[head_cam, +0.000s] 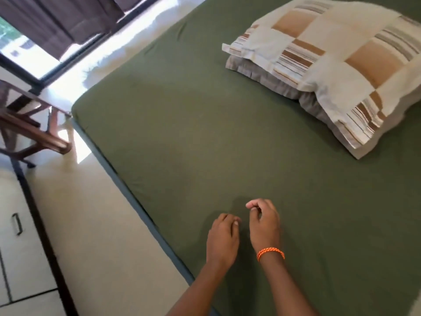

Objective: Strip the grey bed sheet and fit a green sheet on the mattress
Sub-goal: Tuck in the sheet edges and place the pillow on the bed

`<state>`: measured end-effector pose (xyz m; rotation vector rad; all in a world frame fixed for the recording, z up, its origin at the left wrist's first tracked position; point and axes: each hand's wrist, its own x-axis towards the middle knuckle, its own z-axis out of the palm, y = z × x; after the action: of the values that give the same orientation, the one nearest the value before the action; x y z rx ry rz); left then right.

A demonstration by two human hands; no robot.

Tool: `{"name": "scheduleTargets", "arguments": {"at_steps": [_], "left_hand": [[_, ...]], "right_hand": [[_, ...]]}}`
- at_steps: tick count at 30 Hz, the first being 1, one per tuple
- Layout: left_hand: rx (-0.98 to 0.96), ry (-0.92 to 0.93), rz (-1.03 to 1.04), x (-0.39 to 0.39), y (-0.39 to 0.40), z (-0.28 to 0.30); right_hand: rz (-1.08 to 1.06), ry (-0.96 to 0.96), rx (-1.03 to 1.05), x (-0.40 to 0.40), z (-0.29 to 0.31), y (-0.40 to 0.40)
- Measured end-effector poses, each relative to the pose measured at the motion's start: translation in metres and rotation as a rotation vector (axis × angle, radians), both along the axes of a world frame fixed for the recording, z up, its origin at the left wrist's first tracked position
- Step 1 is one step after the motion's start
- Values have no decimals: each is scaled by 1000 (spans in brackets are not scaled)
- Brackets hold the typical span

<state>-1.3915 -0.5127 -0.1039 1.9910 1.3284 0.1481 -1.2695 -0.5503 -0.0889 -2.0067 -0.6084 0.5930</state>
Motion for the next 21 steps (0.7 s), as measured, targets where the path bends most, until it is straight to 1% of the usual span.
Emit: {"name": "scheduleTargets", "arguments": {"at_steps": [3, 6, 8, 9, 12, 17, 21], "left_hand": [[-19, -93, 73, 27, -32, 14], [-30, -218, 194, 75, -74, 49], [-46, -331, 317, 110, -103, 85], [-59, -372, 363, 119, -109, 94], [-66, -445, 462, 163, -131, 137], [-83, -560, 547, 221, -153, 209], [-48, -585, 542, 245, -167, 246]], "right_hand": [[52, -2, 20, 28, 16, -27], [100, -17, 22, 71, 45, -64], [172, -26, 7, 107, 73, -90], [187, -30, 5, 116, 79, -95], [215, -44, 15, 165, 121, -112], [279, -28, 70, 232, 196, -126], [293, 33, 95, 273, 248, -138]]}}
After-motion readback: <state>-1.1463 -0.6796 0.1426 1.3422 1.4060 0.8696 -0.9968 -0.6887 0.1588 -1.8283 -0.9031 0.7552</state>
